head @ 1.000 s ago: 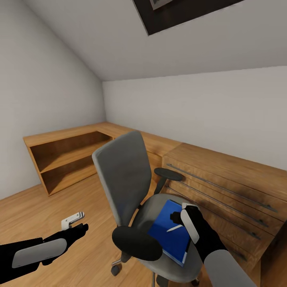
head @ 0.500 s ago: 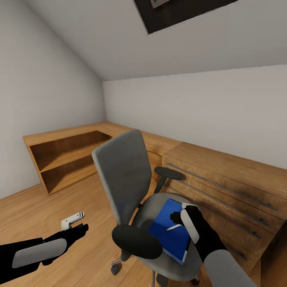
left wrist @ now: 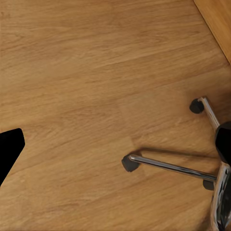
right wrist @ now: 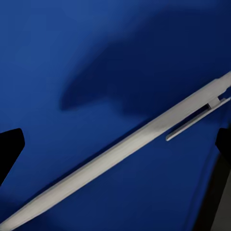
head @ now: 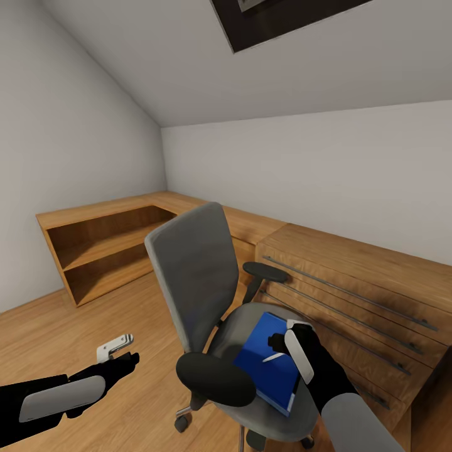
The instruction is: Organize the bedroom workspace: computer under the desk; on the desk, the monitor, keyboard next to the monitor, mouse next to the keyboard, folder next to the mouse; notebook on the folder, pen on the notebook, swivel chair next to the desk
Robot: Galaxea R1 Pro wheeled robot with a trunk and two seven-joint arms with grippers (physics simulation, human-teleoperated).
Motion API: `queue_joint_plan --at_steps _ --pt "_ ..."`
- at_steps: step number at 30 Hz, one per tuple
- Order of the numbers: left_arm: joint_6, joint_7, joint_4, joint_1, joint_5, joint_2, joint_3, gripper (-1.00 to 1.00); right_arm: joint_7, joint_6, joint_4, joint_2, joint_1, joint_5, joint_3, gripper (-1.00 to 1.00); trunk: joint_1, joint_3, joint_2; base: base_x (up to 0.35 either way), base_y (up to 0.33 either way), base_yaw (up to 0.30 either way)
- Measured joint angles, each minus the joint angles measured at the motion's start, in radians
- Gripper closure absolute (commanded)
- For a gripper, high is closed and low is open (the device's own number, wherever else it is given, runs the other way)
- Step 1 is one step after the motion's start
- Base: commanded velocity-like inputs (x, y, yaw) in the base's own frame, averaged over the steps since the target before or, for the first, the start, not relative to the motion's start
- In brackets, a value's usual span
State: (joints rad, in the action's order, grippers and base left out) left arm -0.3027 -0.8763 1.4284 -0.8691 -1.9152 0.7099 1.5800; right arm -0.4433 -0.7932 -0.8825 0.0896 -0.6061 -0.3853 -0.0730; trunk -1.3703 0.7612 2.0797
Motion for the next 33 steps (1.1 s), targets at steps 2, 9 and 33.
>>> queue_joint_plan --at_steps 2,9,33 --pt "0.0 0.0 0.0 0.0 0.0 0.0 0.0 -1.0 0.0 0.0 0.0 0.0 0.0 0.0 0.0 -1.0 0.0 0.0 0.0 0.0 0.0 0.0" --pt "0.0 0.002 0.0 0.0 -0.001 0.0 0.001 -1.0 0.001 0.001 0.0 0.0 0.0 0.0 -0.002 -1.0 0.0 0.0 0.0 0.0 0.0 0.0" --pt "0.001 0.002 0.013 0.0 -0.002 -0.032 0.002 -1.0 -0.001 0.007 0.014 0.0 0.0 0.0 -0.005 -1.0 0.0 0.0 0.0 0.0 0.0 0.0"
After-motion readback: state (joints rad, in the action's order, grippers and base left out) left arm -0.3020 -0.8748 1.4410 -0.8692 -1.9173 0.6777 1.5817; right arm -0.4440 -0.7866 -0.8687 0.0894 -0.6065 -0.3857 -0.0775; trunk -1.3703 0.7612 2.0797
